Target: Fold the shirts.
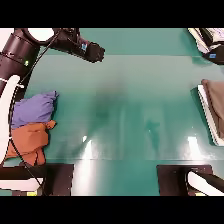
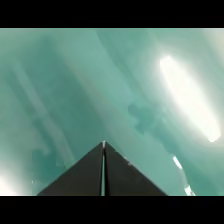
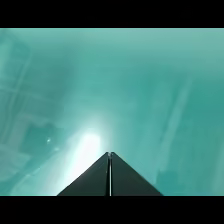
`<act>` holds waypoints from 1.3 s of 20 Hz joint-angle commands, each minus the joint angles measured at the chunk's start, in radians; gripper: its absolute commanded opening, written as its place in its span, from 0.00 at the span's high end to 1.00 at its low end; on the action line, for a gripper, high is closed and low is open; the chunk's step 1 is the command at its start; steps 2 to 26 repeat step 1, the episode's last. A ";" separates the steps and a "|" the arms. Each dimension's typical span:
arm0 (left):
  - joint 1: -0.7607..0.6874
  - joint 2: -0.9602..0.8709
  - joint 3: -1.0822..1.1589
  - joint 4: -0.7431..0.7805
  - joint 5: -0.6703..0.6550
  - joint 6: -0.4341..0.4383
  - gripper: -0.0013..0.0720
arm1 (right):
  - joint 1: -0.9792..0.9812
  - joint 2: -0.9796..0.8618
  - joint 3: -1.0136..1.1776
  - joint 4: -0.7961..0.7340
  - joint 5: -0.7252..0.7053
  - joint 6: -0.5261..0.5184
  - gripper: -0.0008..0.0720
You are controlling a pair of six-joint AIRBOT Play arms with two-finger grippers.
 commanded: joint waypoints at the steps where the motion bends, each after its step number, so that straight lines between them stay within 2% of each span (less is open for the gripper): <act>1: 0.000 0.001 0.000 0.000 0.040 0.000 0.95 | 0.077 -0.001 0.005 0.002 -0.018 -0.008 0.96; 26: 0.000 0.001 0.000 0.000 0.040 0.000 0.95 | 0.077 -0.001 0.005 0.002 -0.018 -0.008 0.96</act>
